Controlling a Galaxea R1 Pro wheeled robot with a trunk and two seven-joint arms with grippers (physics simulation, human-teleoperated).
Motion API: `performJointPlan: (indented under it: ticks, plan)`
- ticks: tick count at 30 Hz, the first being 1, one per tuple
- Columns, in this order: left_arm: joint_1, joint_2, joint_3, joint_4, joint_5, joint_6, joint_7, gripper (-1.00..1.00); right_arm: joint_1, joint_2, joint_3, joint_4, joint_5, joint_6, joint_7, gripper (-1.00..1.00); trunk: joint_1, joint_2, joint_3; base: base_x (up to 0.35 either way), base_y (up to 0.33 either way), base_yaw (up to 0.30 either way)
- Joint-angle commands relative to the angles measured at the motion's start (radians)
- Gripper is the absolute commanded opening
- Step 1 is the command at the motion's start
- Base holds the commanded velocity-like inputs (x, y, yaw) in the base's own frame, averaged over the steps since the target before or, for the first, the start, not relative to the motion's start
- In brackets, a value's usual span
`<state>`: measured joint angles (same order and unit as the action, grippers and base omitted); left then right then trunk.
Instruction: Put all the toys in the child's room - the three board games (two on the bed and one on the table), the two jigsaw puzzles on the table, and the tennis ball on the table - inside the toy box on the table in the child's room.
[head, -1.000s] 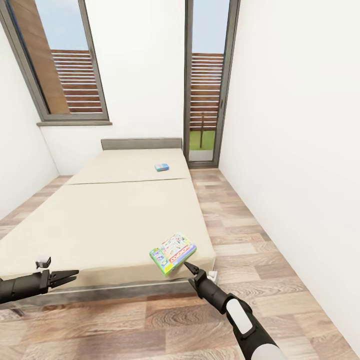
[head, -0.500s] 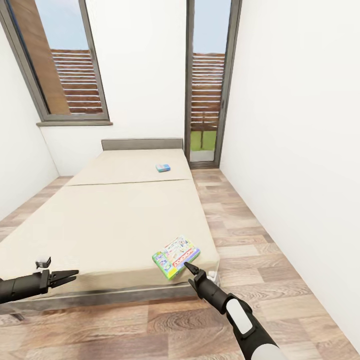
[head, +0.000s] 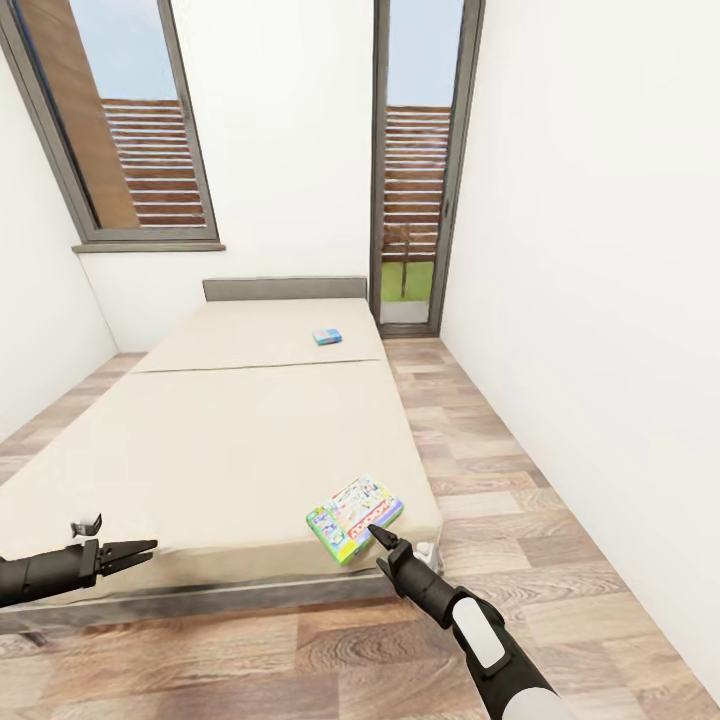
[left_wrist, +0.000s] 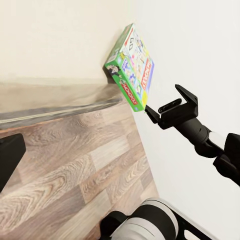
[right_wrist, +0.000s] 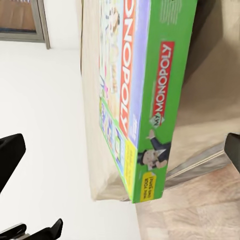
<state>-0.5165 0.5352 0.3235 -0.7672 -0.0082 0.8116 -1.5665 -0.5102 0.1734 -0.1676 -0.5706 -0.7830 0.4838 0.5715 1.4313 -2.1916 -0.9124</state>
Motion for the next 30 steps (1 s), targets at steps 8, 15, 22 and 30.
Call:
performJointPlan:
  ticks: [8, 15, 22, 30]
  plan:
    - [0.0, 0.0, 0.0, 0.0, -0.001, 0.011, -0.004, 1.0, -0.001, 0.001, -0.006, 0.0, -0.004, 0.008, 0.001, 1.0, 0.0, 0.0, -0.001, 0.114, 0.088, 0.0]
    - [0.0, 0.0, 0.0, 0.0, -0.001, 0.011, -0.004, 1.0, -0.001, 0.001, -0.006, 0.0, -0.004, 0.009, 0.001, 1.0, 0.0, 0.0, -0.001, 0.018, 0.014, 0.0]
    - [0.0, 0.0, -0.002, 0.0, -0.001, 0.01, -0.004, 1.0, -0.001, 0.001, -0.006, 0.0, -0.004, 0.009, 0.001, 1.0, 0.0, 0.0, -0.001, 0.003, 0.002, 0.0]
    - [0.0, -0.001, -0.006, -0.005, 0.0, 0.006, -0.004, 1.0, -0.001, 0.001, -0.006, 0.0, -0.004, 0.009, 0.001, 1.0, 0.0, 0.0, -0.001, 0.0, 0.0, 0.0]
